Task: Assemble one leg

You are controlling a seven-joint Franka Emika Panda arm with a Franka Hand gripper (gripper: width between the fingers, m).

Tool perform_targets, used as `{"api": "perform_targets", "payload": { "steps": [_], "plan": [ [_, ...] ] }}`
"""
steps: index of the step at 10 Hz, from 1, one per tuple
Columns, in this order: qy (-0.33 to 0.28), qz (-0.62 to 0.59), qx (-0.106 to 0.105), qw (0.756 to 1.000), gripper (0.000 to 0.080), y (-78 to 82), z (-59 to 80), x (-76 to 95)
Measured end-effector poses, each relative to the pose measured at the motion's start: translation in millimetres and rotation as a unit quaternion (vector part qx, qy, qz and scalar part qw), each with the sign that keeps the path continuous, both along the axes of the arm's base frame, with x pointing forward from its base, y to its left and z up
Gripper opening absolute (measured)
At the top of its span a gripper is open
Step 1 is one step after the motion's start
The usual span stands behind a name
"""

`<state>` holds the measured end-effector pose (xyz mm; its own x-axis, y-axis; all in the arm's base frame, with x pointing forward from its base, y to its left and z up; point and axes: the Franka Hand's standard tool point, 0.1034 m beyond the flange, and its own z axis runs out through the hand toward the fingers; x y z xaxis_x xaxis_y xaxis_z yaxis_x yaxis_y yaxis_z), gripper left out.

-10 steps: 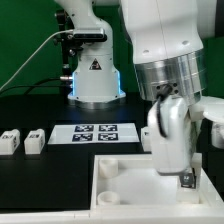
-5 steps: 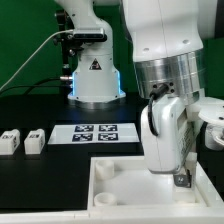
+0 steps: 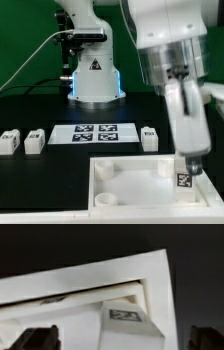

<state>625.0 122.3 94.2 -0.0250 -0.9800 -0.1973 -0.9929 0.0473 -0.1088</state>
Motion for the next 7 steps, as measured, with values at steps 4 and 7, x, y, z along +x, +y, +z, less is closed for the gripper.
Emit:
{"api": "perform_targets", "payload": {
  "steps": [4,7],
  "plan": [
    [-0.022,0.131,-0.004,0.991,0.0648,7.4,20.3,-0.2],
    [-0.021,0.131,-0.004,0.991,0.0648,7.3,19.4,-0.5]
  ]
}}
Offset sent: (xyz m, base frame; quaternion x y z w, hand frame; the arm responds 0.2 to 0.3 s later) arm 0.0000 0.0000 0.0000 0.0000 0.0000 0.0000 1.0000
